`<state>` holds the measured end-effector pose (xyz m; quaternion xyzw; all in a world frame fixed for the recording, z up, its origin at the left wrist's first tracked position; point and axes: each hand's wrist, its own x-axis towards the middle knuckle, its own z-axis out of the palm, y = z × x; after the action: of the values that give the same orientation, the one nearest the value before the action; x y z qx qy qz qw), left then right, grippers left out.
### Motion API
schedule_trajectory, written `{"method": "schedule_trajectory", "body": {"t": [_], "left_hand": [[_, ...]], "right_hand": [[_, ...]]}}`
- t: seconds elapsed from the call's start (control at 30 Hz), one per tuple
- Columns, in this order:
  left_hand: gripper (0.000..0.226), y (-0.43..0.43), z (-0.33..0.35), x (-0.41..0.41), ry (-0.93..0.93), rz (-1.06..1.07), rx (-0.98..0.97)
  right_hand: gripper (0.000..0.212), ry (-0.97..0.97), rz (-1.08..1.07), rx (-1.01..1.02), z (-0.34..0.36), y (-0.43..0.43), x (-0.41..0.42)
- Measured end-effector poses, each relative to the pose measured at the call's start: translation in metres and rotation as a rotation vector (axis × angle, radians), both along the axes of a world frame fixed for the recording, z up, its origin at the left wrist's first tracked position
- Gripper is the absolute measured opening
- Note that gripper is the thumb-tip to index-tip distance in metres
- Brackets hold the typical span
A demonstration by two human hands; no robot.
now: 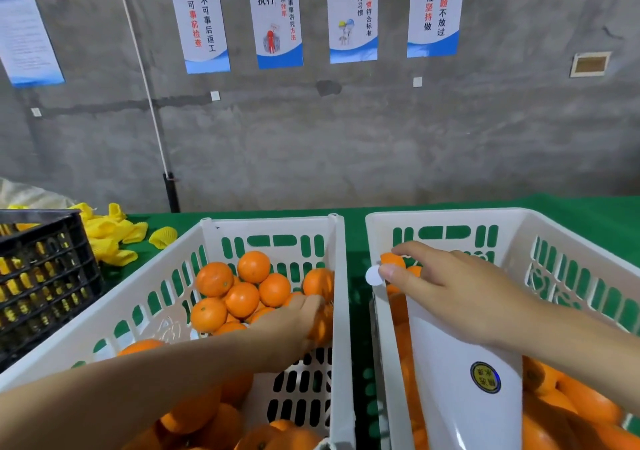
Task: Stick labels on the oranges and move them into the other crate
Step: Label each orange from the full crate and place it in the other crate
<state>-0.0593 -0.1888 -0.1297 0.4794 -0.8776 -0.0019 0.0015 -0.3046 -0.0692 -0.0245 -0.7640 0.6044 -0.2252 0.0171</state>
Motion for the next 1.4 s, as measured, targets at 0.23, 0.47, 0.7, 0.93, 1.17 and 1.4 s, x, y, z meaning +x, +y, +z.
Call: {"method": "schedule_trajectory", "body": {"t": [0.23,0.47,0.7,0.93,1.17,1.4], "left_hand": [[0.081,0.000,0.048,0.003,0.502,0.137,-0.059],[0.070,0.010,0.078,0.002,0.674,0.045,-0.380],[0.059,0.041,0.105,-0.006,1.106,-0.073,-0.213],[0.068,0.065,0.093,-0.035,0.943,-0.161,-0.031],[0.068,0.065,0.091,-0.037,0.861,-0.241,-0.104],[0.066,0.065,0.092,-0.039,0.857,-0.243,-0.107]], "right_hand": [[0.049,-0.037,-0.108,-0.168,0.009,-0.006,-0.010],[0.017,-0.165,-0.087,-0.284,0.014,0.000,-0.009],[0.018,-0.179,-0.045,-0.406,0.018,0.005,-0.002],[0.028,-0.203,-0.039,-0.554,0.022,0.010,-0.001],[0.023,-0.039,0.107,-0.637,0.020,0.016,0.008],[0.025,-0.074,0.189,-0.503,0.014,0.011,0.009]]}}
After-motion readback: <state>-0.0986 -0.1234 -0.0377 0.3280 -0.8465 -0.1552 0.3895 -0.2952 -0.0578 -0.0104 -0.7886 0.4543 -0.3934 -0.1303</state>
